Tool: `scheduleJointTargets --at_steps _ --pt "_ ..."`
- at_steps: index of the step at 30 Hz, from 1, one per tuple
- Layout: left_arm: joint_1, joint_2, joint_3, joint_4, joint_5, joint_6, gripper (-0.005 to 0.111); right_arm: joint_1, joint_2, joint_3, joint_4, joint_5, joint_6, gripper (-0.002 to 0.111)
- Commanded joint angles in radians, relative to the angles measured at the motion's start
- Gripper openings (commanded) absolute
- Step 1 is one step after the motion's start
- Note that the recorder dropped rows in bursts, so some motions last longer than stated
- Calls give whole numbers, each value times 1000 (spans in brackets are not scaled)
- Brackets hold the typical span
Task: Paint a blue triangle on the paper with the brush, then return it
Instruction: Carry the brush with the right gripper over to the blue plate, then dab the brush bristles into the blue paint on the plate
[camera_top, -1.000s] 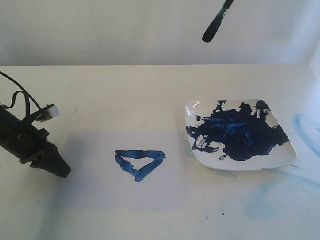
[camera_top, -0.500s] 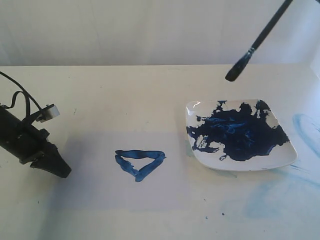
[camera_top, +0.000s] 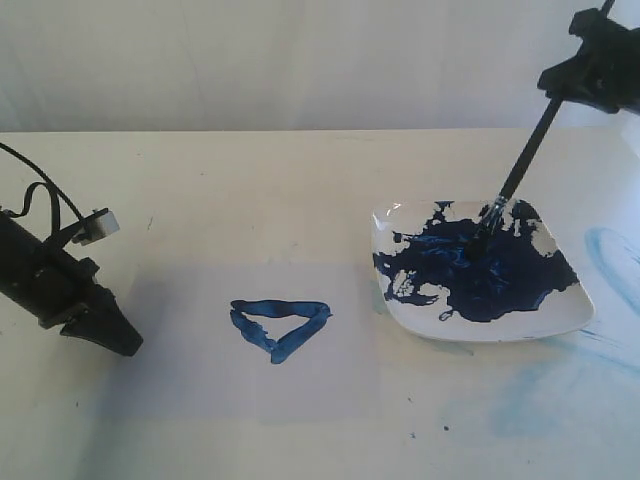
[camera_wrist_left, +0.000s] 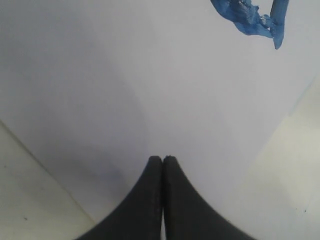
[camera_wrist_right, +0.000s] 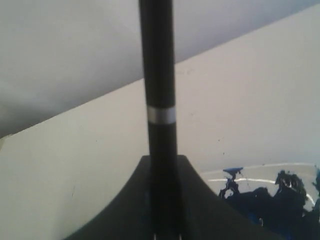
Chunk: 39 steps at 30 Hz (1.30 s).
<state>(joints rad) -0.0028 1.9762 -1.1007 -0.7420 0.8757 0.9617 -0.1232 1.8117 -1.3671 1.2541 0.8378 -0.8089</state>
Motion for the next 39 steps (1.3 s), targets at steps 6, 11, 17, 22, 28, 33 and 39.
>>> scheduleJointTargets --at_steps 6,11,17,22,28,33,39 --pt "0 5 5 -17 28 5 0 -8 117 -4 164 88 50 0" --pt "0 5 5 -17 30 5 0 -8 200 -4 231 122 50 0" --pt "0 5 5 -17 34 5 0 -45 277 -4 246 123 59 0" --pt "0 5 5 -15 34 5 0 -99 305 -4 225 39 149 0" --pt "0 5 5 -10 38 5 0 -87 302 40 137 -74 302 0" --pt "0 5 5 -10 38 5 0 -87 302 122 139 -110 302 0" --pt "0 5 5 -12 34 5 0 -87 302 165 148 -153 300 0"
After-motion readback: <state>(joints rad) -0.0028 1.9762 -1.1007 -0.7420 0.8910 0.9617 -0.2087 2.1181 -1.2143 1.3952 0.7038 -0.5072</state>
